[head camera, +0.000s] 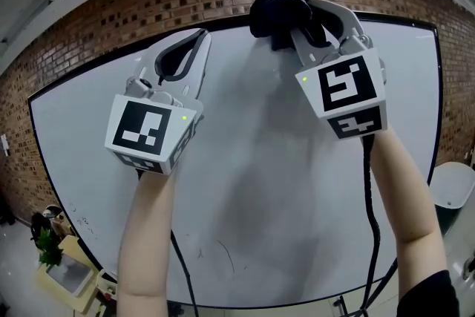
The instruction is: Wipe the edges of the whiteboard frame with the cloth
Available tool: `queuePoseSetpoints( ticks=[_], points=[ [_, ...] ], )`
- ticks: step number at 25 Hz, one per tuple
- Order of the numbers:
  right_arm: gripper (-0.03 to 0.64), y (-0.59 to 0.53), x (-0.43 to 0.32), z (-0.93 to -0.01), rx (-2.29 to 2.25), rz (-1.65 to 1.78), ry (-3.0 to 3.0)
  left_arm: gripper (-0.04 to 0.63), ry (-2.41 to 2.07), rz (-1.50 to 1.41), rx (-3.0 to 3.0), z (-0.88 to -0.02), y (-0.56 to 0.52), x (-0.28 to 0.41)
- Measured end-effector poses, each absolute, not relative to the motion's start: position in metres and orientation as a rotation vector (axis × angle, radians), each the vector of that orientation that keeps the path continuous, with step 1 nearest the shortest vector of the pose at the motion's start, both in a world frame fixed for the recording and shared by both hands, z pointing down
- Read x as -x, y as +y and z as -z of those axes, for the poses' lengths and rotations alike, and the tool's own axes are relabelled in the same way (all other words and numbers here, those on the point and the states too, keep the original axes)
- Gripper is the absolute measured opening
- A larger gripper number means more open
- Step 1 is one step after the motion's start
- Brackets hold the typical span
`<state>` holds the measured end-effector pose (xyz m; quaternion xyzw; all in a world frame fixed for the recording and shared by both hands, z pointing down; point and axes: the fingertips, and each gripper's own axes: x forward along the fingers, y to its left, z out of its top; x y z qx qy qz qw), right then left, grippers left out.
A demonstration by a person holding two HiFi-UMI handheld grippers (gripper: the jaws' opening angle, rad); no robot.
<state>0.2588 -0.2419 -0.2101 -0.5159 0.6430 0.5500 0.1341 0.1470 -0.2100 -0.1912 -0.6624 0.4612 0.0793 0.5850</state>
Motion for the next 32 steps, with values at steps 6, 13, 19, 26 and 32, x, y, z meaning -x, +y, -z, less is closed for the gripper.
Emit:
queuePoseSetpoints(
  ticks=[6,13,19,26,32],
  points=[
    [0.08,-0.248,-0.288,0.209,1.506,-1.59,1.862,0.005,1.073,-0.172,1.535,0.192,-0.215,-0.169],
    [0.08,-0.263,-0.313,0.205,1.58,-1.557,1.851,0.005,1.031,-0.163,1.562,0.19,-0.218,-0.191],
    [0.08,-0.264,-0.32,0.206,1.651,-1.547,1.837,0.005,0.973,-0.189,1.586,0.195,-0.222,-0.19],
    [0.08,-0.266,-0.336,0.202,1.719,-1.526,1.796,0.005,0.915,-0.18,1.657,0.192,-0.222,-0.207],
    [0.08,-0.269,-0.372,0.201,1.766,-1.468,1.778,0.005,0.938,-0.161,1.662,0.188,-0.223,-0.223]
  ],
)
